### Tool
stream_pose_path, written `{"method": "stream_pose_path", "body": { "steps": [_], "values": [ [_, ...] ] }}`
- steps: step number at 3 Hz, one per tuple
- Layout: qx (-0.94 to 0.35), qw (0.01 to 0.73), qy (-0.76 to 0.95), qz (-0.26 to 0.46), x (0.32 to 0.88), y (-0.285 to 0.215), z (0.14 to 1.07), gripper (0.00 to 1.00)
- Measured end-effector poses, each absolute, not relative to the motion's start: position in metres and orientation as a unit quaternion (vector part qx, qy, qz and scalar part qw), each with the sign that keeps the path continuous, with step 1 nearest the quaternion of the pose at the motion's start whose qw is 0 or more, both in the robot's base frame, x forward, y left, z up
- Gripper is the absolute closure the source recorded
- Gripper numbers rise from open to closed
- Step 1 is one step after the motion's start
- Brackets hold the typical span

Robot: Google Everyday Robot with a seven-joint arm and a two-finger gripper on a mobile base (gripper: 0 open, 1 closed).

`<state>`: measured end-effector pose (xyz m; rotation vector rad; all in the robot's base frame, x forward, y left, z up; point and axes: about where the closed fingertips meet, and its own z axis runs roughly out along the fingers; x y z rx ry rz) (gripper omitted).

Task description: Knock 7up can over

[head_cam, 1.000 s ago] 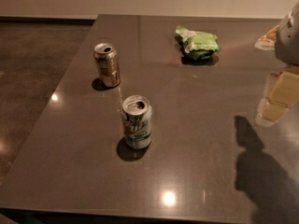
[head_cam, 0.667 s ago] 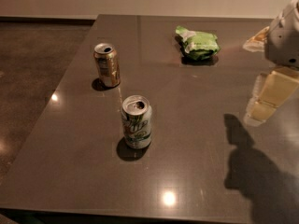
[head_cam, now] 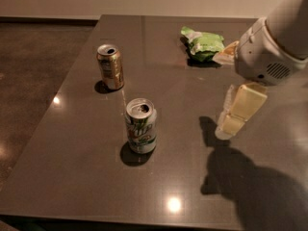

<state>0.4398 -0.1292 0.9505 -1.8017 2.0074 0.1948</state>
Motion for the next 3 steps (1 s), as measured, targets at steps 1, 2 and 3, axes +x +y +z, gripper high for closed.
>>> {"method": "stream_pose_path", "body": {
  "steps": [1,2,3],
  "values": [
    [-0.663,0.235,0.704,0.093,0.436,-0.090,0.931,0.00],
    [-0.668,0.250,0.691,0.115,0.438,-0.059,0.915,0.00],
    [-0.664,0.257,0.685,0.152,0.440,-0.034,0.905,0.00]
  ]
}}
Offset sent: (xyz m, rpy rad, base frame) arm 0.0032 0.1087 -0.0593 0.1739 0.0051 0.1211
